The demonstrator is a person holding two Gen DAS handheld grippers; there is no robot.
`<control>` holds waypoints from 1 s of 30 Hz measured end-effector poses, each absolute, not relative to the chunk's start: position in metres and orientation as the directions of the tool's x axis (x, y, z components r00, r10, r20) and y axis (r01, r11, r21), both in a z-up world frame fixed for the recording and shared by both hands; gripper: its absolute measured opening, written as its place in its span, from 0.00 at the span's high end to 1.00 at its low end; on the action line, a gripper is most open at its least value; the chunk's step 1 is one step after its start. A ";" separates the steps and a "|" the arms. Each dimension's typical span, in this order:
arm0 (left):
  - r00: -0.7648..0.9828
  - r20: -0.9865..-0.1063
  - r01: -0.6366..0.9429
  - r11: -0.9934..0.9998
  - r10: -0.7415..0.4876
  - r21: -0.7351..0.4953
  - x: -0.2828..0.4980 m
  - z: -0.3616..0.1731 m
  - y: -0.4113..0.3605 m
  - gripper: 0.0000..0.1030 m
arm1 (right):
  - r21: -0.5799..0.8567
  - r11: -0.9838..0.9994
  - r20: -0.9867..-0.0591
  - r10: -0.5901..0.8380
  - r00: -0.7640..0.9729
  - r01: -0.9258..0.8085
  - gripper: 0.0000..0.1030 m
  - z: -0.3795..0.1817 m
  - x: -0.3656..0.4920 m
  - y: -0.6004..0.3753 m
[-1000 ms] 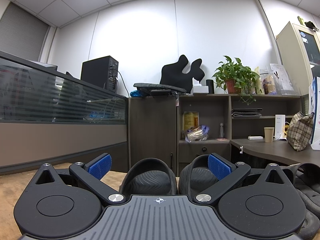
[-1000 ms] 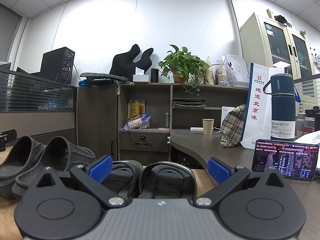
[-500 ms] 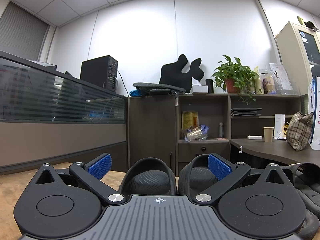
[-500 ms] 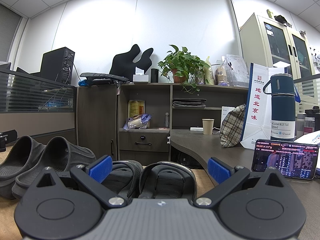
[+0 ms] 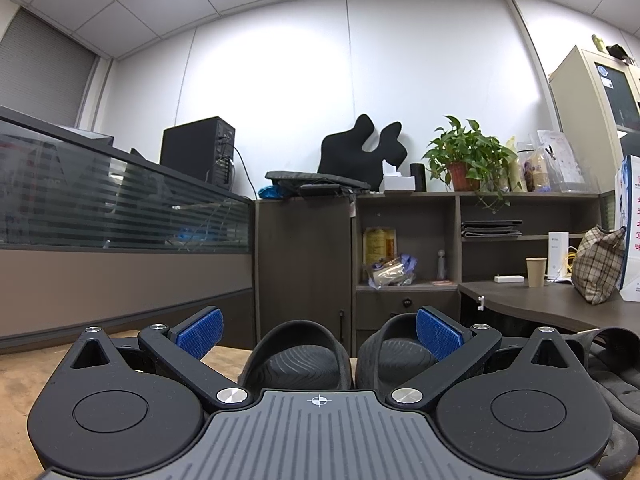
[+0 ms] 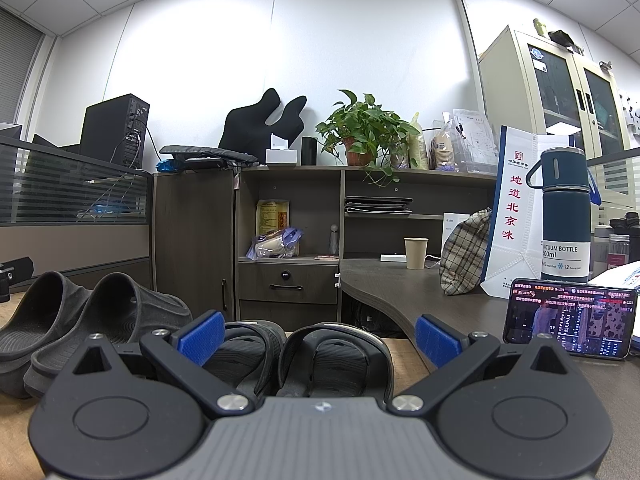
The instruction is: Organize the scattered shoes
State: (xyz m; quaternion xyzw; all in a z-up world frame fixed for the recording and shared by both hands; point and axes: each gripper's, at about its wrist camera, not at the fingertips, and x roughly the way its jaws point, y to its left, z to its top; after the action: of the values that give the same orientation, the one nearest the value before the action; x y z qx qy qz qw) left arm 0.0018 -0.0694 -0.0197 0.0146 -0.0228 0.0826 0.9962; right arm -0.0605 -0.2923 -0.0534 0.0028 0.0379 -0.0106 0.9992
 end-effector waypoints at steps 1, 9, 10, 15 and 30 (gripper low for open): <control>0.985 0.049 -0.168 0.985 0.167 0.024 0.002 -0.020 -0.069 0.00 | 0.005 1.000 -0.076 -0.021 0.997 0.022 0.00 -0.053 -0.060 -0.292; 0.986 0.047 -0.159 0.987 0.157 0.028 0.002 -0.019 -0.071 0.00 | 0.005 1.000 -0.076 -0.022 0.997 0.022 0.00 -0.053 -0.061 -0.293; 0.986 0.046 -0.159 0.987 0.157 0.029 0.002 -0.019 -0.071 0.00 | 0.005 1.000 -0.076 -0.022 0.997 0.022 0.00 -0.053 -0.061 -0.293; 0.987 0.044 -0.157 0.987 0.155 0.025 0.002 -0.020 -0.070 0.00 | 0.005 1.000 -0.076 -0.022 0.997 0.023 0.00 -0.053 -0.061 -0.294; 0.989 0.046 -0.142 0.990 0.141 0.018 0.001 -0.019 -0.067 0.00 | 0.006 1.000 -0.075 -0.022 0.997 0.023 0.00 -0.053 -0.061 -0.294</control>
State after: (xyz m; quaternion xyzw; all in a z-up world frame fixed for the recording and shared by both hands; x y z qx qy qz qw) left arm 0.0008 -0.0675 -0.0185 0.0104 -0.0221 0.0708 0.9972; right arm -0.0613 -0.2938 -0.0529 0.0036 0.0373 -0.0113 0.9992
